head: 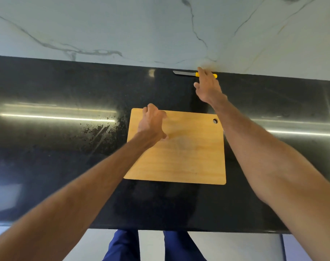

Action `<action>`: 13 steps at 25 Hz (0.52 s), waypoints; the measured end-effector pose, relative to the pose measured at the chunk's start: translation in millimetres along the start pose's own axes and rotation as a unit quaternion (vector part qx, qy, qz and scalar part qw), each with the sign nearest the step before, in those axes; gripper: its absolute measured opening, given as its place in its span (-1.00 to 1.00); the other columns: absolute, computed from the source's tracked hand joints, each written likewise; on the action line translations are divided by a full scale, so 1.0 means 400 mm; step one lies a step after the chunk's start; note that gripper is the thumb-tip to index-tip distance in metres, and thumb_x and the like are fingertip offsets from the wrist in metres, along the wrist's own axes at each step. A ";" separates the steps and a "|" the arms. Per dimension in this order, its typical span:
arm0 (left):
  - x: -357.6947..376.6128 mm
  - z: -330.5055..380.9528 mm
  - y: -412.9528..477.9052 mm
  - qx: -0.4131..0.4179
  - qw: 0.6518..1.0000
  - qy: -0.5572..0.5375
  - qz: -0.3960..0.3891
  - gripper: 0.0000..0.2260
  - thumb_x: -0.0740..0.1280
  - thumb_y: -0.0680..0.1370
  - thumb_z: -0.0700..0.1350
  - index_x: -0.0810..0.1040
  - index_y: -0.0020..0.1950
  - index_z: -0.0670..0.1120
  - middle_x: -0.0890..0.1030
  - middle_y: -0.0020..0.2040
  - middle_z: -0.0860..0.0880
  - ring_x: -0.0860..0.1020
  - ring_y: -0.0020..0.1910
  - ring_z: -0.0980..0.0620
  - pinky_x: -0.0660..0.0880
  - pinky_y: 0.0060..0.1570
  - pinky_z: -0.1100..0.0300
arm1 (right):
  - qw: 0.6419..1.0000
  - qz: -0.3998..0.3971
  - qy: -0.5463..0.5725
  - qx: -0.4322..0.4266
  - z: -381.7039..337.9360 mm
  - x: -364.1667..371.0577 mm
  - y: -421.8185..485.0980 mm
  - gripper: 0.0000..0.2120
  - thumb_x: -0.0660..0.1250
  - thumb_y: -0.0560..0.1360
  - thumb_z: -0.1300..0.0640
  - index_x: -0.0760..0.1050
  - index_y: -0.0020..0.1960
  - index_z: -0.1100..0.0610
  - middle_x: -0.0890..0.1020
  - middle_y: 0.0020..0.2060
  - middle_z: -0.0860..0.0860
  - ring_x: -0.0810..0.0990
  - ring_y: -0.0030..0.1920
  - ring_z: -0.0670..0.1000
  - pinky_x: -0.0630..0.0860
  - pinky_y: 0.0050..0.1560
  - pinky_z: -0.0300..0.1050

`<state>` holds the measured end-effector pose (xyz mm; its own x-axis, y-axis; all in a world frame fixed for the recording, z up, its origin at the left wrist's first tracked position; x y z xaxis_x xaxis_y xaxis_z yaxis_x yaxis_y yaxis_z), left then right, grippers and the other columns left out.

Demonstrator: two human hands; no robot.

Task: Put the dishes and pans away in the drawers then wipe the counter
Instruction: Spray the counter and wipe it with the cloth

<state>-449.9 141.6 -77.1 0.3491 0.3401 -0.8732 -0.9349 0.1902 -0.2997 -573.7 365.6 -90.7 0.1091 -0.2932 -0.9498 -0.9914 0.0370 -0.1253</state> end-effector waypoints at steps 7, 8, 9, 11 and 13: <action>0.020 -0.032 -0.013 -0.015 0.997 -0.069 0.003 -0.31 0.69 0.26 -0.02 0.59 0.36 -0.05 0.36 0.38 -0.02 0.33 0.35 -0.03 0.59 0.09 0.00 | 0.990 0.109 -0.003 0.090 0.094 0.026 -0.108 -0.90 0.38 0.60 0.20 0.69 0.01 0.10 0.61 0.00 0.14 0.59 0.03 0.17 0.53 -0.04 0.06; 0.021 -0.033 -0.013 -0.017 0.997 -0.071 0.002 -0.30 0.69 0.26 -0.02 0.59 0.37 -0.05 0.36 0.38 -0.02 0.33 0.35 -0.03 0.59 0.09 -0.01 | 0.985 0.118 0.030 0.122 0.120 0.027 -0.145 -0.89 0.40 0.58 0.18 0.70 -0.06 0.08 0.64 -0.05 0.10 0.62 -0.03 0.14 0.55 -0.11 0.01; 0.020 -0.032 -0.012 -0.018 0.997 -0.072 0.002 -0.30 0.69 0.26 -0.02 0.59 0.37 -0.07 0.36 0.39 -0.02 0.34 0.35 -0.03 0.59 0.11 -0.01 | 0.978 0.127 0.065 0.154 0.145 0.022 -0.186 -0.90 0.42 0.57 0.16 0.71 -0.09 0.07 0.68 -0.10 0.07 0.66 -0.07 0.11 0.55 -0.17 -0.05; 0.019 -0.025 -0.011 -0.018 0.997 -0.077 -0.003 -0.30 0.69 0.26 -0.04 0.59 0.37 -0.10 0.36 0.38 -0.04 0.35 0.34 -0.05 0.58 0.15 -0.01 | 0.963 0.139 0.117 0.199 0.195 0.004 -0.286 -0.92 0.46 0.54 0.14 0.74 -0.02 0.08 0.74 -0.15 0.03 0.70 -0.12 0.05 0.56 -0.16 -0.14; 0.016 -0.021 -0.008 -0.023 0.996 -0.082 -0.004 -0.30 0.70 0.26 -0.05 0.58 0.36 -0.12 0.35 0.37 -0.05 0.36 0.33 -0.05 0.57 0.20 -0.02 | 0.948 0.147 0.148 0.240 0.235 -0.005 -0.384 -0.88 0.49 0.53 0.12 0.75 0.04 0.09 0.76 -0.17 0.03 0.72 -0.16 0.03 0.59 -0.11 -0.16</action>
<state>-445.2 135.5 -84.8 0.3596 0.4857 -0.7967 -0.9323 0.1519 -0.3282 -415.0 450.4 -96.6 -0.2623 -0.4554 -0.8508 -0.8210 0.5686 -0.0512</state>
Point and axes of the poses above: each hand's wrist, its own y-axis towards the middle knuckle, its own x-axis out of the palm, z = x × y, the point moved 1 cm from there along y, towards the middle knuckle
